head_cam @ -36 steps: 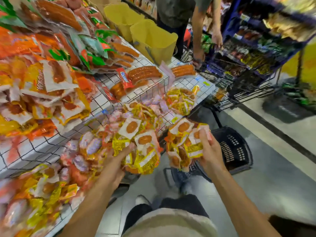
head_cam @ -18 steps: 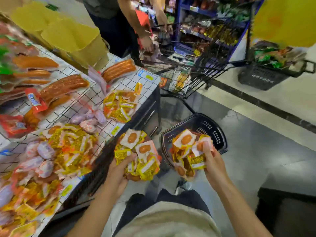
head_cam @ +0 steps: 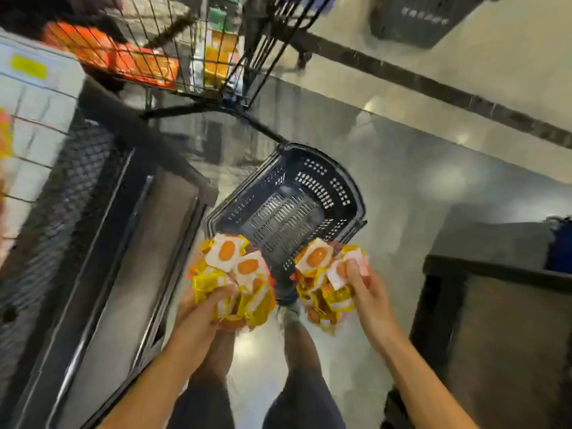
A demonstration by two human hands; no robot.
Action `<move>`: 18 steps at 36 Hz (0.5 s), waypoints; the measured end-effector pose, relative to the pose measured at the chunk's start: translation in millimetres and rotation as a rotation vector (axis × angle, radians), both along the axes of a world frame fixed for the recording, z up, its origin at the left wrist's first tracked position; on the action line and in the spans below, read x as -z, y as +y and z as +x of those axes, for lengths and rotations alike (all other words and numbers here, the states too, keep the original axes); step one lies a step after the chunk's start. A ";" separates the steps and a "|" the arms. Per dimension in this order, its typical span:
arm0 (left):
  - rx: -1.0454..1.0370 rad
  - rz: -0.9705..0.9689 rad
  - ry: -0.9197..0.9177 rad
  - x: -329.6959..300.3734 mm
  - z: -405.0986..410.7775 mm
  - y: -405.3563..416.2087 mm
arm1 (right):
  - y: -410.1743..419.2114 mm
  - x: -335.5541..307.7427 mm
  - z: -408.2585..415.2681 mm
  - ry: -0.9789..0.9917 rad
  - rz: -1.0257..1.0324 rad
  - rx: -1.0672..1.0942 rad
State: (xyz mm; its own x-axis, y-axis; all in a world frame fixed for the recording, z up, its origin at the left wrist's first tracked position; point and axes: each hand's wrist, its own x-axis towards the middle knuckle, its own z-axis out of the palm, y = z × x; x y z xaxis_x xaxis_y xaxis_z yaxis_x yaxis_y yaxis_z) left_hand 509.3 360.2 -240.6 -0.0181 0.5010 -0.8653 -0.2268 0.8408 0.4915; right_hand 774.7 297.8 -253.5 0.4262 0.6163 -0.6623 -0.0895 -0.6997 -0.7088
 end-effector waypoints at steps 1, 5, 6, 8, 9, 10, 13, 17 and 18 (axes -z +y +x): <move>0.015 -0.016 0.006 18.0 3.8 6.2 | 0.0 18.7 -2.9 -0.013 -0.012 0.019; 0.095 -0.049 0.056 94.7 13.7 31.9 | 3.9 92.5 -18.3 -0.053 -0.048 0.061; 0.092 -0.060 0.068 114.8 14.3 37.0 | 5.4 110.5 -21.1 -0.047 -0.051 0.075; 0.115 -0.090 0.080 153.4 16.1 46.4 | 10.7 143.3 -26.9 -0.039 -0.046 0.116; 0.133 -0.096 0.078 171.0 17.1 50.7 | 14.5 158.7 -29.5 -0.046 -0.048 0.133; 0.146 -0.095 0.078 187.4 18.2 54.7 | 18.8 173.4 -31.5 -0.058 -0.050 0.145; 0.161 -0.084 0.126 234.4 23.6 65.6 | 33.6 215.5 -31.3 -0.054 -0.033 0.175; 0.159 -0.100 0.180 291.9 35.1 72.1 | 55.9 267.9 -23.8 -0.088 -0.031 0.175; 0.160 -0.106 0.180 305.4 38.1 72.5 | 60.5 280.7 -21.0 -0.095 -0.039 0.171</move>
